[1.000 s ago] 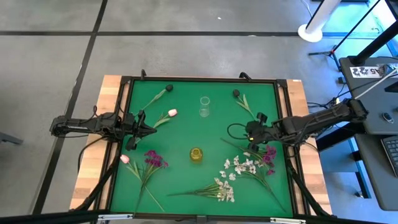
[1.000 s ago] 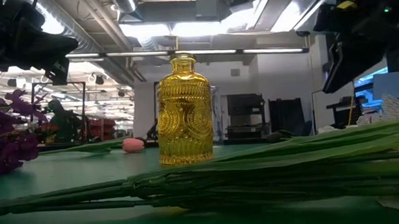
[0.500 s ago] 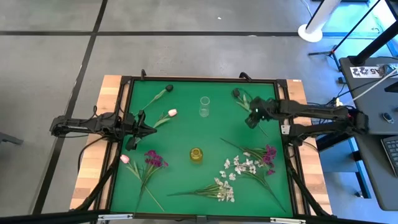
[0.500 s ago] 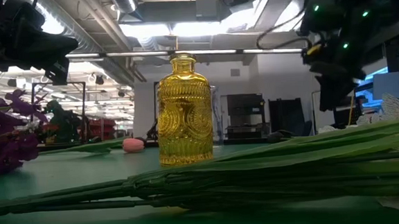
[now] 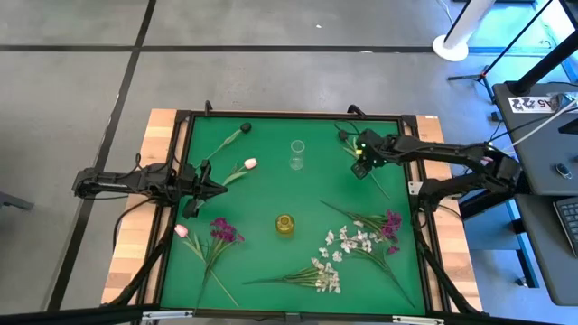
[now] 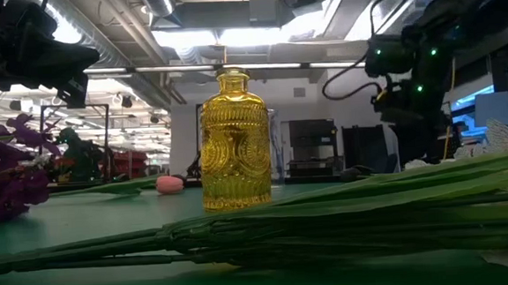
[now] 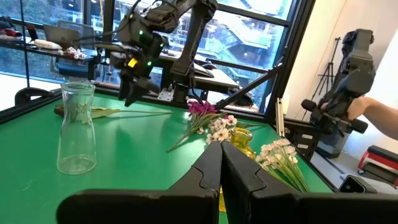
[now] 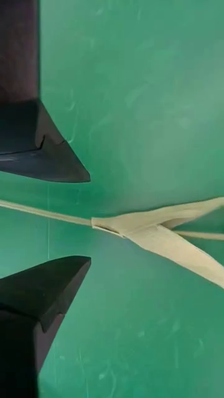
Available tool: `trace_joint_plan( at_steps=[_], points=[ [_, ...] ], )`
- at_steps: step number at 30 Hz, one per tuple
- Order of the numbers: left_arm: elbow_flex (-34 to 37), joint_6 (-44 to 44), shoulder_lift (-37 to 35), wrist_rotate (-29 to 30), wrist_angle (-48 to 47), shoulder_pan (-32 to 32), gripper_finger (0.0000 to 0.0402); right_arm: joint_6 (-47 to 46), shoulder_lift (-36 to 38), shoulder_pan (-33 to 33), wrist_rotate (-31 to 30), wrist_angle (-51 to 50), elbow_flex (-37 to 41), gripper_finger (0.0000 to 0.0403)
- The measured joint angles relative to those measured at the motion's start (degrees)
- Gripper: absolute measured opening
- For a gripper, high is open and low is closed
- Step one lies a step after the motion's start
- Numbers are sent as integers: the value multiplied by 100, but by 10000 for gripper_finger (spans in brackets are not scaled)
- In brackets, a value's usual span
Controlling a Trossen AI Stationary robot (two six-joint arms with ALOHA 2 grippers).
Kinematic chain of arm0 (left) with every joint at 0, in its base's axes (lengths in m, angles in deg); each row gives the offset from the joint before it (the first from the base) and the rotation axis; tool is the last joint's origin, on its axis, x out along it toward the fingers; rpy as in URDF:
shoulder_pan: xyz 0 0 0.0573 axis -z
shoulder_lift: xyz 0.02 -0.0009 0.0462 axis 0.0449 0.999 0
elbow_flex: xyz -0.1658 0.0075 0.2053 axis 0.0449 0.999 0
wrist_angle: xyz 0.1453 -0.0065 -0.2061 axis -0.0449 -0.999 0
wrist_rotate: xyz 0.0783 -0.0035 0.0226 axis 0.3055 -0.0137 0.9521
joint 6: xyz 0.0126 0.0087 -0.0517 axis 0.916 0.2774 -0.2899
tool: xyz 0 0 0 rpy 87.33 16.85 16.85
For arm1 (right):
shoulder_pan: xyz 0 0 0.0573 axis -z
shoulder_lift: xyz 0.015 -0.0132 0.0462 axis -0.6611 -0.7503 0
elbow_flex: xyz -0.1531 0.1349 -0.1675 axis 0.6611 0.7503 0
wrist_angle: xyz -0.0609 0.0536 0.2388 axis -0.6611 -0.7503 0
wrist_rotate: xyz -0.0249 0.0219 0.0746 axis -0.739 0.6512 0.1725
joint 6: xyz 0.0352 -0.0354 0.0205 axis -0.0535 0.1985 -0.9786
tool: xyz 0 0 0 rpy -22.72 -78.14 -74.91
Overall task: Sort flowers into vase by color
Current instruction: Put the right black tulip into the transparent vase
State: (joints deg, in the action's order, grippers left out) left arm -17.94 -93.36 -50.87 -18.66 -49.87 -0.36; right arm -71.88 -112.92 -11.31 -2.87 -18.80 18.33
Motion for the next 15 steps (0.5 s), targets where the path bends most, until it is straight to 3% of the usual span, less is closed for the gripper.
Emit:
trace_joint_plan(
  at_steps=[15],
  points=[
    [-2, 1, 1, -1, 0, 0, 0, 308, -664, 131, 272, 497, 0, 205]
  ],
)
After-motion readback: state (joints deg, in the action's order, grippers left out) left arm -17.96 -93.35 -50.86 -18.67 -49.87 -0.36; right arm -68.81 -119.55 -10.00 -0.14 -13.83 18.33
